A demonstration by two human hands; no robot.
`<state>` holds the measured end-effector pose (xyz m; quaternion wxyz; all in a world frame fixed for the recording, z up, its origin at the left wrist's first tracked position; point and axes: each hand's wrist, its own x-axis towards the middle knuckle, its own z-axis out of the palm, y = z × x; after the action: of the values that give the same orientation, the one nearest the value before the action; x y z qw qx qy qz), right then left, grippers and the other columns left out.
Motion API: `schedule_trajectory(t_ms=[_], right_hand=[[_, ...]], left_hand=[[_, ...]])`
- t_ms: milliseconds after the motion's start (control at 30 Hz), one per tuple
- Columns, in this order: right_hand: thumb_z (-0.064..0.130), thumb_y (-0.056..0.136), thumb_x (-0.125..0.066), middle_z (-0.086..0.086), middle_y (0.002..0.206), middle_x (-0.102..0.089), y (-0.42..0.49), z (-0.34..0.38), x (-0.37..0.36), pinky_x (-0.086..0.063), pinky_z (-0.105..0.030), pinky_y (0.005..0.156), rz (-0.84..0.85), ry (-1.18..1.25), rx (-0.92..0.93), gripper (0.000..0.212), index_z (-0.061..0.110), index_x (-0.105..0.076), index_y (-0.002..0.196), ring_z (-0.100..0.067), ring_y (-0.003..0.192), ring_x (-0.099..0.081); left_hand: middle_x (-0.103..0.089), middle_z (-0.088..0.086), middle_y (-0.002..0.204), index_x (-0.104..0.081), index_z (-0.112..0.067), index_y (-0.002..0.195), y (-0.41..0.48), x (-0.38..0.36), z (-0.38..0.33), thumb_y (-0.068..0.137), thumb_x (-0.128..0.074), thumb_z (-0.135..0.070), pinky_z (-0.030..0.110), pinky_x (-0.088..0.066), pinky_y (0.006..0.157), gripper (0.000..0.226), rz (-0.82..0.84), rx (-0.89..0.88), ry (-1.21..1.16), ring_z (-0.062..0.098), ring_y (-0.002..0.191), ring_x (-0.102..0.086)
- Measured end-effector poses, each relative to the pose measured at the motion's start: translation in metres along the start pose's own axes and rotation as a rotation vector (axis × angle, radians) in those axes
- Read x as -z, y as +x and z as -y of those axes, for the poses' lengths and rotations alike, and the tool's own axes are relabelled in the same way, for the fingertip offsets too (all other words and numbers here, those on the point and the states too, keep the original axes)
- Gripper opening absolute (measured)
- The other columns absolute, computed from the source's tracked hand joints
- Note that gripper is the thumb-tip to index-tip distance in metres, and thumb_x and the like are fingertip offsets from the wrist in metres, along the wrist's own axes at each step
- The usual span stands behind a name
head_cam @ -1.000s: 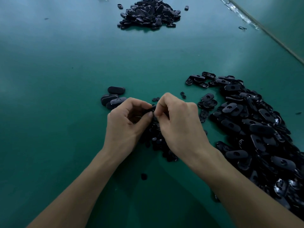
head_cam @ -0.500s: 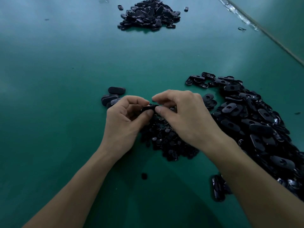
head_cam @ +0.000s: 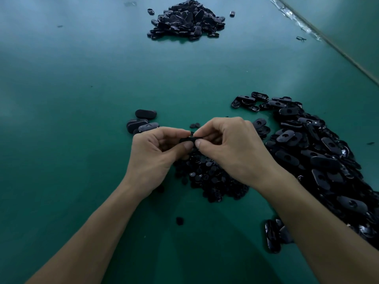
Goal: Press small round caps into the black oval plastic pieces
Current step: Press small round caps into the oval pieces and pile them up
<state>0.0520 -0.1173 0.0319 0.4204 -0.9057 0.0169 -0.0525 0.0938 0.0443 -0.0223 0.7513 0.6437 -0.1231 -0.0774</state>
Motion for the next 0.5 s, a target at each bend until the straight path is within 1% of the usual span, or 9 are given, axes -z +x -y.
schedule_trajectory(t_ms=[67,167,300,367,433,500], right_hand=[[0.012,0.085,-0.073,0.015,0.074,-0.071,-0.0018,0.0011,-0.0023,-0.052,-0.010,0.069,-0.023,0.013,-0.015,0.011,0.022,-0.076,0.089,0.006,0.071,-0.067],[0.013,0.083,-0.073,0.014,0.072,-0.072,-0.0032,0.0021,-0.0036,-0.051,-0.009,0.068,-0.046,0.039,-0.035,0.011,0.023,-0.076,0.087,0.007,0.069,-0.067],[0.012,0.084,-0.074,0.014,0.075,-0.073,-0.0042,0.0034,-0.0001,-0.055,-0.012,0.071,-0.023,0.043,-0.016,0.012,0.022,-0.078,0.089,0.007,0.071,-0.068],[0.012,0.085,-0.074,0.015,0.076,-0.073,-0.0044,0.0046,0.0020,-0.054,-0.011,0.072,-0.008,0.026,0.001,0.012,0.021,-0.079,0.091,0.008,0.073,-0.068],[0.011,0.087,-0.073,0.017,0.078,-0.073,-0.0035,0.0053,0.0036,-0.051,-0.007,0.072,0.007,0.003,0.006,0.014,0.022,-0.079,0.093,0.009,0.075,-0.067],[0.013,0.091,-0.069,0.015,0.085,-0.074,-0.0017,0.0050,0.0060,-0.050,-0.006,0.076,0.016,-0.046,-0.001,0.018,0.024,-0.078,0.101,0.008,0.080,-0.067]], left_hand=[[-0.076,-0.002,0.073,-0.073,-0.014,0.085,-0.0006,-0.0002,-0.0008,0.066,-0.078,-0.012,0.016,-0.055,0.062,0.019,-0.007,-0.001,0.011,0.006,0.062,-0.069],[-0.076,-0.002,0.072,-0.074,-0.015,0.083,-0.0012,0.0001,-0.0026,0.065,-0.079,-0.013,0.016,-0.055,0.062,0.019,-0.018,-0.010,0.020,0.007,0.062,-0.069],[-0.074,-0.002,0.066,-0.077,-0.021,0.076,-0.0019,0.0017,-0.0052,0.066,-0.082,-0.012,0.015,-0.053,0.059,0.015,-0.035,-0.047,0.023,0.007,0.056,-0.067],[-0.073,-0.002,0.065,-0.079,-0.024,0.074,-0.0023,0.0019,-0.0049,0.068,-0.085,-0.005,0.016,-0.053,0.058,0.022,-0.034,-0.074,0.052,0.007,0.055,-0.066],[-0.074,-0.004,0.067,-0.078,-0.025,0.074,-0.0029,0.0016,-0.0034,0.071,-0.084,0.000,0.017,-0.054,0.059,0.027,-0.036,-0.106,0.094,0.006,0.056,-0.067],[-0.075,-0.007,0.070,-0.076,-0.026,0.078,-0.0030,0.0023,-0.0021,0.074,-0.083,0.002,0.016,-0.055,0.061,0.029,-0.070,-0.142,0.154,0.005,0.059,-0.068]])
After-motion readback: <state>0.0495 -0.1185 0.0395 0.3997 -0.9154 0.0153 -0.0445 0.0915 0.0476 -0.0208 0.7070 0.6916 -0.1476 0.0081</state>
